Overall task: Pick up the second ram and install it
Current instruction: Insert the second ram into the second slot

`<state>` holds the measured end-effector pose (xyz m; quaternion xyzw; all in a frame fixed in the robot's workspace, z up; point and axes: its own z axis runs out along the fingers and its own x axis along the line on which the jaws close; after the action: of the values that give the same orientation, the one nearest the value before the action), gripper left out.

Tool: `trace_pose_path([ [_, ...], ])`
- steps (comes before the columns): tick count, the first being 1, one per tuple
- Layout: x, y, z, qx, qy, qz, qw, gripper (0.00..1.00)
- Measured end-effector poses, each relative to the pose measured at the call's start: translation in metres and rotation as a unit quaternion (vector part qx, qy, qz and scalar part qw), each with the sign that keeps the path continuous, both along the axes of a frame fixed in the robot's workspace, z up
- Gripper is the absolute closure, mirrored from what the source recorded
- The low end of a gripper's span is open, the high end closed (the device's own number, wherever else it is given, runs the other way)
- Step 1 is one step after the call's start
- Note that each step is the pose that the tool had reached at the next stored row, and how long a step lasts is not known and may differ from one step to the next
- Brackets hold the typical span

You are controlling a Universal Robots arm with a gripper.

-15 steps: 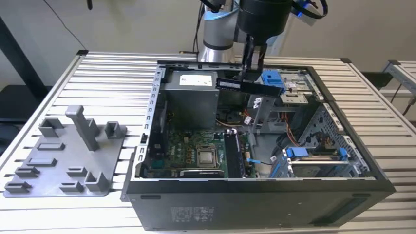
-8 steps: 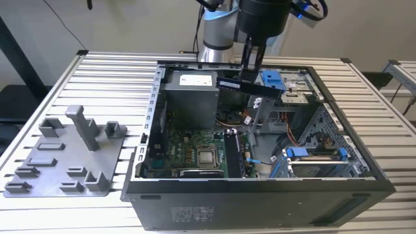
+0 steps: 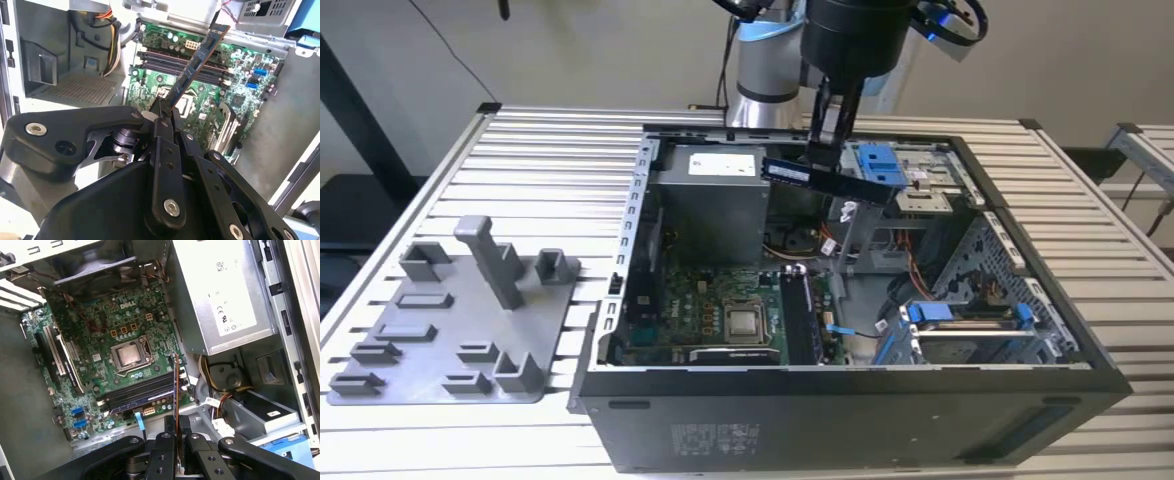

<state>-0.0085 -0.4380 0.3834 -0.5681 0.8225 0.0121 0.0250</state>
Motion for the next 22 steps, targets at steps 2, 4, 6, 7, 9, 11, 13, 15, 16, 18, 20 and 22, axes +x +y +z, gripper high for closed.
trace_pose_path([
  [2,-0.0007,0.0000,-0.0002,0.0000,0.0000,-0.008,1.0000,0.86],
  [4,-0.0011,0.0000,-0.0003,0.0001,0.0000,-0.017,0.9999,0.86],
  [6,-0.0013,0.0000,-0.0005,0.0000,0.0000,-0.028,0.9996,0.86],
  [7,-0.0014,0.0000,-0.0006,0.0000,0.0000,-0.034,0.9994,0.86],
  [9,-0.0017,0.0000,-0.0007,0.0000,0.0000,-0.045,0.9990,0.86],
  [11,-0.0019,0.0001,-0.0009,0.0000,0.0000,-0.055,0.9985,0.86],
  [13,-0.0020,0.0000,-0.0010,0.0000,0.0000,-0.065,0.9979,0.86],
  [15,-0.0023,0.0000,-0.0012,0.0000,0.0000,-0.076,0.9971,0.86],
  [16,-0.0024,0.0000,-0.0013,0.0000,0.0000,-0.081,0.9967,0.86],
  [18,-0.0025,0.0001,-0.0015,0.0000,0.0000,-0.091,0.9959,0.86],
  [20,-0.0027,0.0000,-0.0016,0.0000,0.0000,-0.101,0.9949,0.86],
  [22,-0.0029,0.0000,-0.0018,0.0000,0.0000,-0.111,0.9939,0.86],
])
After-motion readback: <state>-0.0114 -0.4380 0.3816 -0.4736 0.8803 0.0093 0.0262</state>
